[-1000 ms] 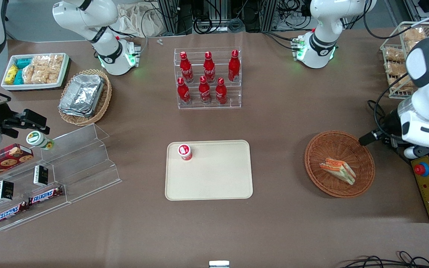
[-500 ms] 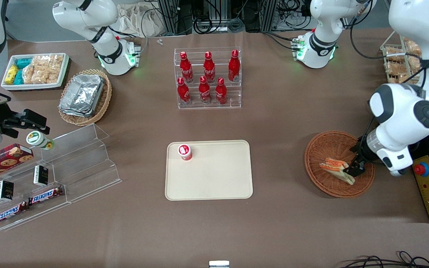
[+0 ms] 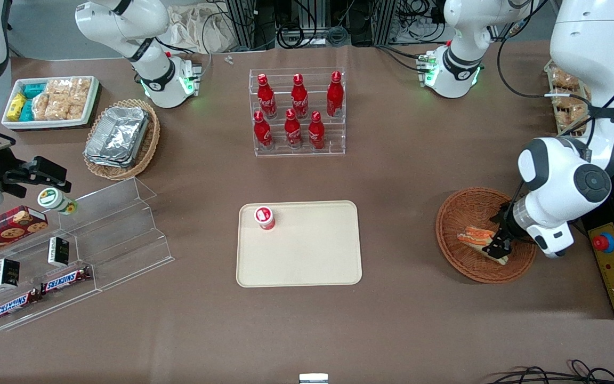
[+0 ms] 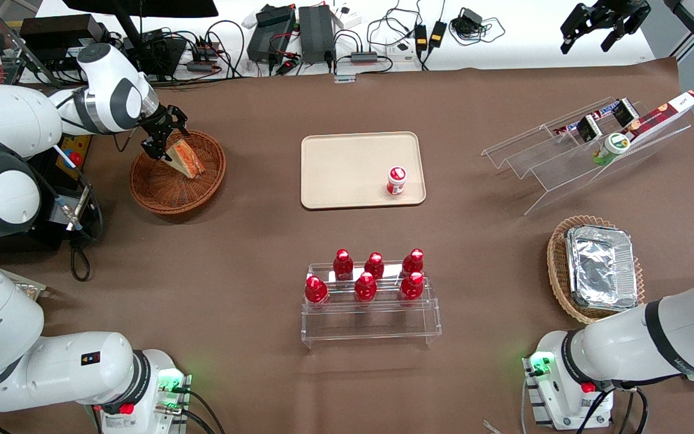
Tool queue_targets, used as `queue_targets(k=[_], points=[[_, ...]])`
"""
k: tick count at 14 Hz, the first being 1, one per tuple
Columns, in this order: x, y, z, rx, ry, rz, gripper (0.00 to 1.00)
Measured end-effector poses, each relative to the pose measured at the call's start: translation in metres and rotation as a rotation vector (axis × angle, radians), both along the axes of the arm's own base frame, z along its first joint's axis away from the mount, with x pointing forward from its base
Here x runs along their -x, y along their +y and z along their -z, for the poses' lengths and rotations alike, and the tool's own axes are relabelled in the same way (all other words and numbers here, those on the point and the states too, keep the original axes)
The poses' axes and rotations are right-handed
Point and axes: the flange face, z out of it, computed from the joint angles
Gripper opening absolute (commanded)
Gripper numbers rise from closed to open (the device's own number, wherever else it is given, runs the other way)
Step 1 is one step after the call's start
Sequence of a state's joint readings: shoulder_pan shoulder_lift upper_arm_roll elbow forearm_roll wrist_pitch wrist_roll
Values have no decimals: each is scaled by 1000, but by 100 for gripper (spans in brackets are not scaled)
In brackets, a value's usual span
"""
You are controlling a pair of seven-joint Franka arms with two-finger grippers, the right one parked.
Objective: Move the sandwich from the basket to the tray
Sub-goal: 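Lower the left gripper and close it on the sandwich's crust edge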
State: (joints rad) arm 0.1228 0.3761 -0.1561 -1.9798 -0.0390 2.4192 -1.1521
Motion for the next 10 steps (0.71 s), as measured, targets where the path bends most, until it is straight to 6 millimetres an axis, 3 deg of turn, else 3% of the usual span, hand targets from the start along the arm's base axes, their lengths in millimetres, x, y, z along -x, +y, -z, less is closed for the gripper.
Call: queue_targets(k=[3, 4, 6, 10], points=[[-2, 0, 18, 4, -5, -3, 100], [-2, 0, 23, 5, -5, -4, 89], [-3, 0, 27, 6, -3, -5, 3], [-5, -1, 25, 7, -12, -4, 0]])
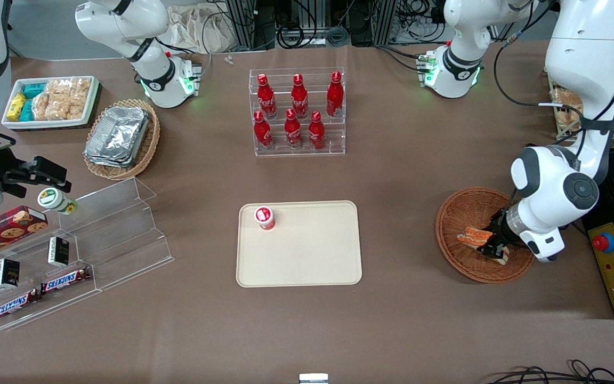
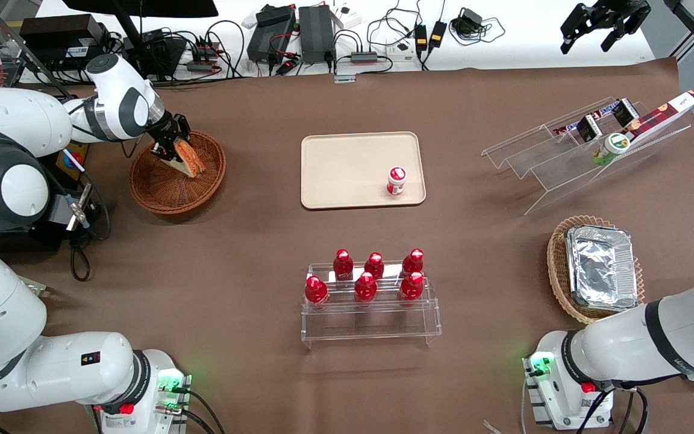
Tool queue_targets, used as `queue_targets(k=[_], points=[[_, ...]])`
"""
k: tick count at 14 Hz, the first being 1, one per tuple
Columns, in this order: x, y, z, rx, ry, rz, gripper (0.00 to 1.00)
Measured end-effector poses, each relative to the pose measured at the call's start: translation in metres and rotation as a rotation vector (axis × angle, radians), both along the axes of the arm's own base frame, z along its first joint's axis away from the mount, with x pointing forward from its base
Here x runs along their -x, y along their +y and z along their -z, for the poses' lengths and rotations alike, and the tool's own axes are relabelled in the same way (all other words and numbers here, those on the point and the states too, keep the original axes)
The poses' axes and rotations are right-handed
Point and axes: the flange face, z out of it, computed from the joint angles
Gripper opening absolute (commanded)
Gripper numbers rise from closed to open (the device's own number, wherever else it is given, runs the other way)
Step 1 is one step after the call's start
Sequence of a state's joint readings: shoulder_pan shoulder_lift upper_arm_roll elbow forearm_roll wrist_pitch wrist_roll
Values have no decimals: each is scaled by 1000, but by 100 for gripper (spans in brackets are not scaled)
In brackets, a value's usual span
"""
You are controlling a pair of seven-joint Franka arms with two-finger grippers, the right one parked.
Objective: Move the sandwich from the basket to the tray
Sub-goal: 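Lower the left gripper and close it on the sandwich's crust edge, then lift the sandwich up out of the basket with the left gripper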
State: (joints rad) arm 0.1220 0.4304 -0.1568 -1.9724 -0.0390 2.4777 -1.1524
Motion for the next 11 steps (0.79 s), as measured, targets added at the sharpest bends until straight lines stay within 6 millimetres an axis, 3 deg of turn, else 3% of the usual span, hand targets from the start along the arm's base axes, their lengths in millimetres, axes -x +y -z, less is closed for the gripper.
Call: queue_targets(k=[3, 6, 8, 11], points=[[-5, -2, -9, 1, -20, -6, 0], [-8, -9, -33, 1, -21, -2, 0], [-6, -19, -61, -18, 24, 34, 0], [-6, -40, -121, -46, 137, 106, 0]])
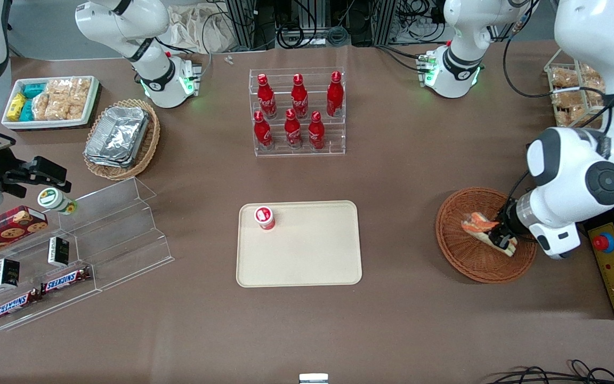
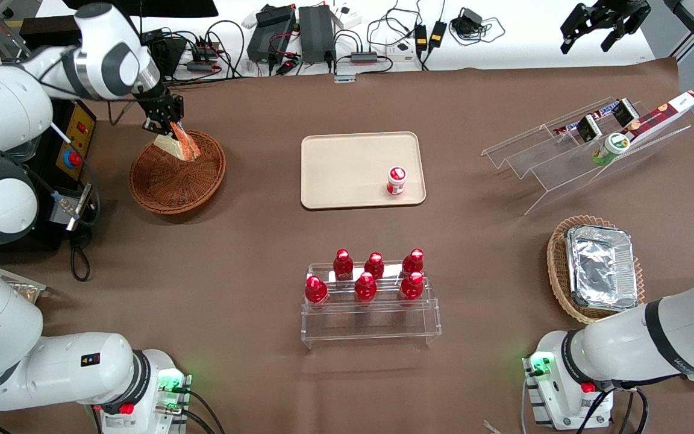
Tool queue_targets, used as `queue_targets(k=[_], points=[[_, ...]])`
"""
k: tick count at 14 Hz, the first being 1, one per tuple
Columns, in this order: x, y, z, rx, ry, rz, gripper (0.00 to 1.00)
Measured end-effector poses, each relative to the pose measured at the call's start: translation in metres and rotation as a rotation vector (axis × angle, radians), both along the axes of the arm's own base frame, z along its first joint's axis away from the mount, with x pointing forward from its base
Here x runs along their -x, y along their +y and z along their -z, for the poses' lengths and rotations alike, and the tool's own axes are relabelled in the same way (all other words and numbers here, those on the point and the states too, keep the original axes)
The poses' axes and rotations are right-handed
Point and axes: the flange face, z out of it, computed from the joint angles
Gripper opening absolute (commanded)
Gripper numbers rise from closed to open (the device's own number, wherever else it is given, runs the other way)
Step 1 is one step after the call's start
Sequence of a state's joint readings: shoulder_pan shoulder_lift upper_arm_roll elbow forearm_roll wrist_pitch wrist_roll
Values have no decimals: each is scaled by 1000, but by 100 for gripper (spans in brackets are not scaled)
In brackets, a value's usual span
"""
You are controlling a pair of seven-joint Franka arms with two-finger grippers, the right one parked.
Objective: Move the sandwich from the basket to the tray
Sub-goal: 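Lift the sandwich up out of the basket with the left gripper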
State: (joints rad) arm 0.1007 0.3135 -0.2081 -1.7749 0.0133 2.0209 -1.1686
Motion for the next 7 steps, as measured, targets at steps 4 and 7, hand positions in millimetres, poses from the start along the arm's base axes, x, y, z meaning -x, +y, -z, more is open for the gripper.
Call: queue_targets(k=[4, 7], points=[[6, -49, -76, 6, 65, 230, 0], [10, -83, -127, 37, 30, 424, 0]])
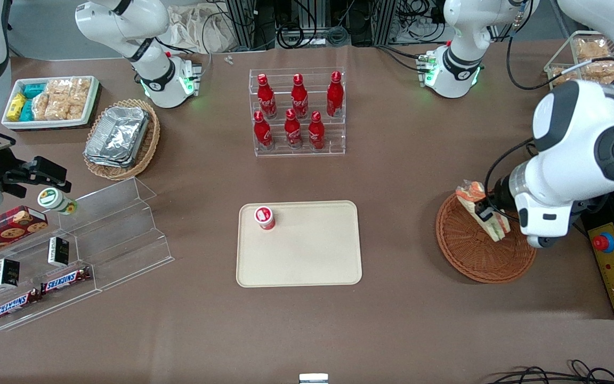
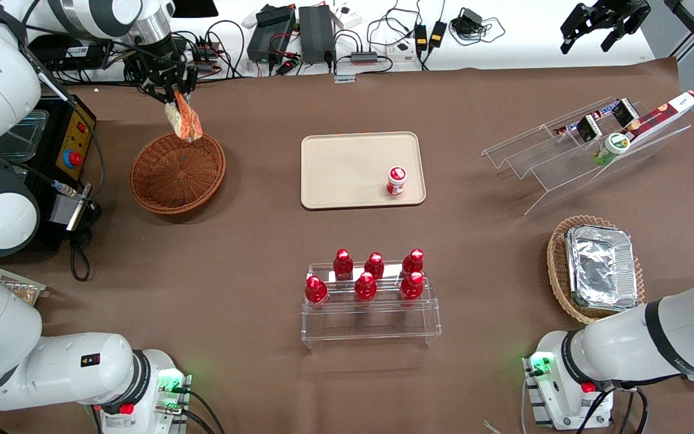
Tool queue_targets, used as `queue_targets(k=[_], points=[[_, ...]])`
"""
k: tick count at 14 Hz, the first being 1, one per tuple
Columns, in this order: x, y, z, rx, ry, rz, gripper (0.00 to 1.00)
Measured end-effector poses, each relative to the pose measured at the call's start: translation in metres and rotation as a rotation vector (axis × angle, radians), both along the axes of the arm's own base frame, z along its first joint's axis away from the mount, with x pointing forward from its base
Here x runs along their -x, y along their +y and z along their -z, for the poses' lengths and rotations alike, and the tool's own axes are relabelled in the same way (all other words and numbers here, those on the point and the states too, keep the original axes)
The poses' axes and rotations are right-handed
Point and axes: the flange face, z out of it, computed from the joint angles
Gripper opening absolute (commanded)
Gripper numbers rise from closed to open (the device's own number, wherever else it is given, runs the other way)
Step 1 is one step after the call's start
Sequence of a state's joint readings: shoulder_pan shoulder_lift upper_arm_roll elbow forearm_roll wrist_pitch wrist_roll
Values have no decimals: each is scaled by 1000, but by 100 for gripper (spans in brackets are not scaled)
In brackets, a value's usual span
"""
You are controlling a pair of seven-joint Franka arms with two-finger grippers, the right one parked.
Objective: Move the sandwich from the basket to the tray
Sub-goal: 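Lift the sandwich up out of the basket with the left gripper, then carry the sandwich over the white tray with the left gripper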
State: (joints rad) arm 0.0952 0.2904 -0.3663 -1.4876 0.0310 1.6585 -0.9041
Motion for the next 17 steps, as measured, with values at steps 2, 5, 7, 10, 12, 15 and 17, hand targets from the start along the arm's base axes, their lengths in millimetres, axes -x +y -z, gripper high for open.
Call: queue_targets(k=[2, 5, 7, 10, 12, 15, 17], points=[[6, -33, -24, 31, -38, 79, 0], [27, -100, -33, 76, -53, 199, 0], [35, -146, -18, 105, -64, 269, 0], [35, -206, 39, 114, -80, 364, 0], [32, -234, 89, 111, -80, 414, 0], [31, -262, 156, 90, -88, 482, 0], [30, -276, 187, 105, -108, 506, 0]])
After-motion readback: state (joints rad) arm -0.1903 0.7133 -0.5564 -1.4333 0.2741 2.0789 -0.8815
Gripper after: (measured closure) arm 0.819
